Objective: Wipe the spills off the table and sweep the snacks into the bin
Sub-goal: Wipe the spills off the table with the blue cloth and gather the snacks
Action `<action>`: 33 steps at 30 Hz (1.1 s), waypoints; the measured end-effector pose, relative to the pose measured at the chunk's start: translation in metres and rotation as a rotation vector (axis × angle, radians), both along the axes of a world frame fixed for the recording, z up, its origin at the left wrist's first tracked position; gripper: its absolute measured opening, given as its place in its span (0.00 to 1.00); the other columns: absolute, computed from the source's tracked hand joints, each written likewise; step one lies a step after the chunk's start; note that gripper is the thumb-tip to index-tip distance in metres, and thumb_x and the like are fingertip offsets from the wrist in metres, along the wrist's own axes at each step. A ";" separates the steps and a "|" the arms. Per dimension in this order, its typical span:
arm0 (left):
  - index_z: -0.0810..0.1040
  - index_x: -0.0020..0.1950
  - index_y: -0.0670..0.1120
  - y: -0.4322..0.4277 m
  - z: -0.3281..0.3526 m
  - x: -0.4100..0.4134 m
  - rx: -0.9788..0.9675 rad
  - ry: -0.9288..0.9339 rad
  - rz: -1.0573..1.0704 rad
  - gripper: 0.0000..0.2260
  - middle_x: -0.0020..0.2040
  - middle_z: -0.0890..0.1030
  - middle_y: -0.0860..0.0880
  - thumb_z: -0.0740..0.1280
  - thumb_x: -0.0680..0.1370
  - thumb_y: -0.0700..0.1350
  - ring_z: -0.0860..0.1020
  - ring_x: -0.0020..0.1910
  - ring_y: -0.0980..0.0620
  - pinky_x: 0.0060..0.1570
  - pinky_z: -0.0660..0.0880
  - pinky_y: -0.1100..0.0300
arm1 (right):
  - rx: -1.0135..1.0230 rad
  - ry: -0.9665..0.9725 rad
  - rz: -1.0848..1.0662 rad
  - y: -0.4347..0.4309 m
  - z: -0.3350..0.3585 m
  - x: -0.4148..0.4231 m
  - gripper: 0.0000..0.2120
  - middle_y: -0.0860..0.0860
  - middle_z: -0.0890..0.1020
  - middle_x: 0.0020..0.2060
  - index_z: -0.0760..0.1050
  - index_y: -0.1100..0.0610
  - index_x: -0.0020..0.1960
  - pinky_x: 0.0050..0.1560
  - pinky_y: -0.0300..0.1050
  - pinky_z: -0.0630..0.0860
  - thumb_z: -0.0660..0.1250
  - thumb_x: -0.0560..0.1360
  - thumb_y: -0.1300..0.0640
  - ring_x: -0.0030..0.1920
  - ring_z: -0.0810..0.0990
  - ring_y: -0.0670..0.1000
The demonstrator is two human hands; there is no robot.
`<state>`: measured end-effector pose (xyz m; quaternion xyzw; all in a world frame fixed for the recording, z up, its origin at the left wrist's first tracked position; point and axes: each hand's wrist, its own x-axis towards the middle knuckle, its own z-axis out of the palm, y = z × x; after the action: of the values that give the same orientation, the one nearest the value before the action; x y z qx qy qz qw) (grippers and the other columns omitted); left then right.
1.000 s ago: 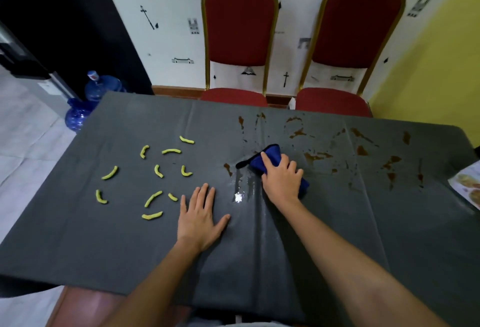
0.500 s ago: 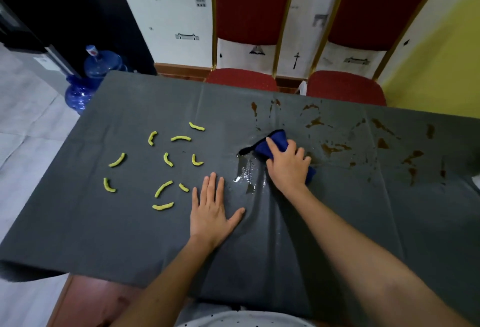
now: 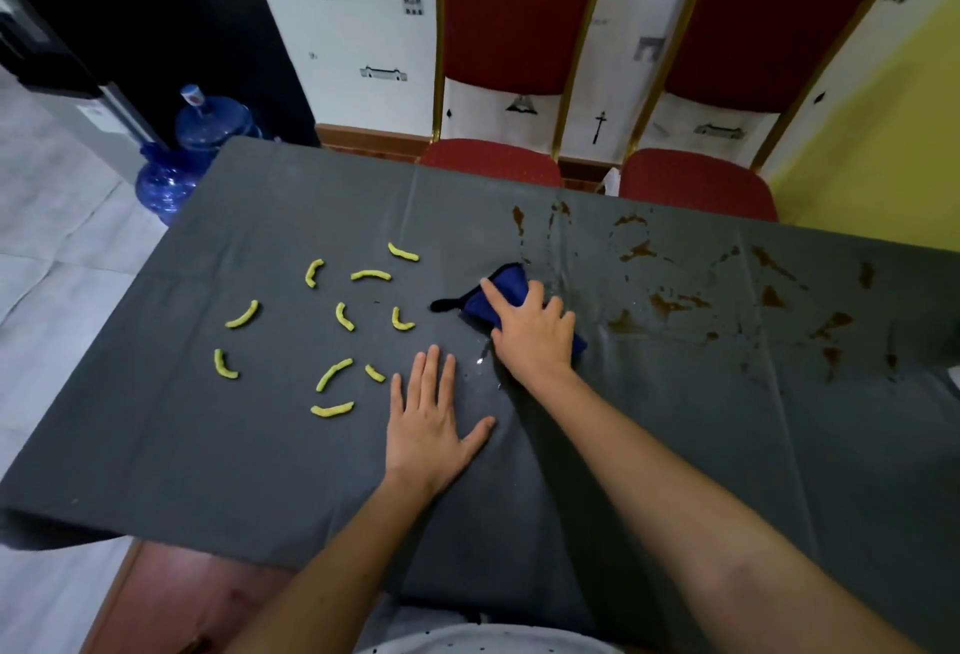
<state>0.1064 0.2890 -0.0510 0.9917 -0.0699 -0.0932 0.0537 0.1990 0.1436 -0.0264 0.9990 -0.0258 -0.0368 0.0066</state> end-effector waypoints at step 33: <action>0.43 0.78 0.46 0.000 0.000 -0.001 -0.002 -0.016 -0.004 0.42 0.79 0.43 0.46 0.39 0.72 0.71 0.39 0.77 0.48 0.72 0.35 0.47 | 0.062 0.059 -0.302 -0.051 0.010 -0.046 0.33 0.61 0.63 0.67 0.49 0.40 0.76 0.57 0.57 0.70 0.61 0.77 0.42 0.57 0.71 0.62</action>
<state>0.1055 0.2892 -0.0512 0.9923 -0.0722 -0.0851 0.0540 0.1534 0.0928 -0.0163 0.9819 -0.1744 -0.0673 -0.0290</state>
